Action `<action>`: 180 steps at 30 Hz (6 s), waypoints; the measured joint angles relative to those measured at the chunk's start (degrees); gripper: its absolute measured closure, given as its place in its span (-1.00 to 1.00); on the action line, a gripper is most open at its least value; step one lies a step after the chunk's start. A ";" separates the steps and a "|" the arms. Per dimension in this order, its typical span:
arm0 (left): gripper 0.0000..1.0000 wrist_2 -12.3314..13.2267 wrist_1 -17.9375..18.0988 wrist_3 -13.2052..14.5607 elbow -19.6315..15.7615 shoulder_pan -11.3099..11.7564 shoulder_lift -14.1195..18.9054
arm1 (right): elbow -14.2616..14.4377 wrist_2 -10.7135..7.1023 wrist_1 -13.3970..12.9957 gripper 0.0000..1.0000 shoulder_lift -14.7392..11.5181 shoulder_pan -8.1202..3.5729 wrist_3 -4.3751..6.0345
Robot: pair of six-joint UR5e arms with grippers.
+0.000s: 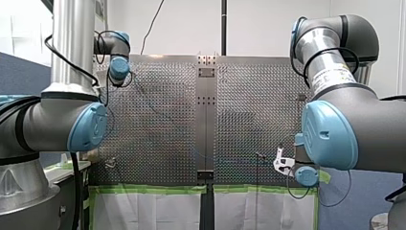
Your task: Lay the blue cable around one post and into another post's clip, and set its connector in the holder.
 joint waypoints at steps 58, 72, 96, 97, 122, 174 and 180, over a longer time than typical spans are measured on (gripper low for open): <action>-1.00 7.49 -24.29 19.10 9.43 -0.21 15.93 | -0.01 0.00 0.35 1.00 0.00 0.53 0.26; -1.00 6.65 -30.30 19.60 7.67 -2.01 14.75 | -0.01 0.00 0.50 1.00 0.00 0.55 0.26; -1.00 6.50 -34.86 19.41 7.65 -2.74 14.73 | 0.00 0.00 0.78 1.00 0.00 1.13 0.26; -1.00 6.44 -34.86 19.39 7.65 -2.76 14.73 | 0.00 0.00 0.78 1.00 0.00 1.16 0.26; -1.00 5.85 -34.86 19.27 7.63 -2.99 14.73 | 0.00 0.00 0.79 1.00 -0.01 1.24 0.26; -1.00 17.43 -22.49 12.65 -4.00 -9.35 24.59 | 0.00 0.00 1.05 1.00 0.00 1.24 0.01; -1.00 20.34 -19.60 12.35 -6.91 -12.13 22.19 | -0.01 0.01 1.05 1.00 -0.01 1.24 -0.14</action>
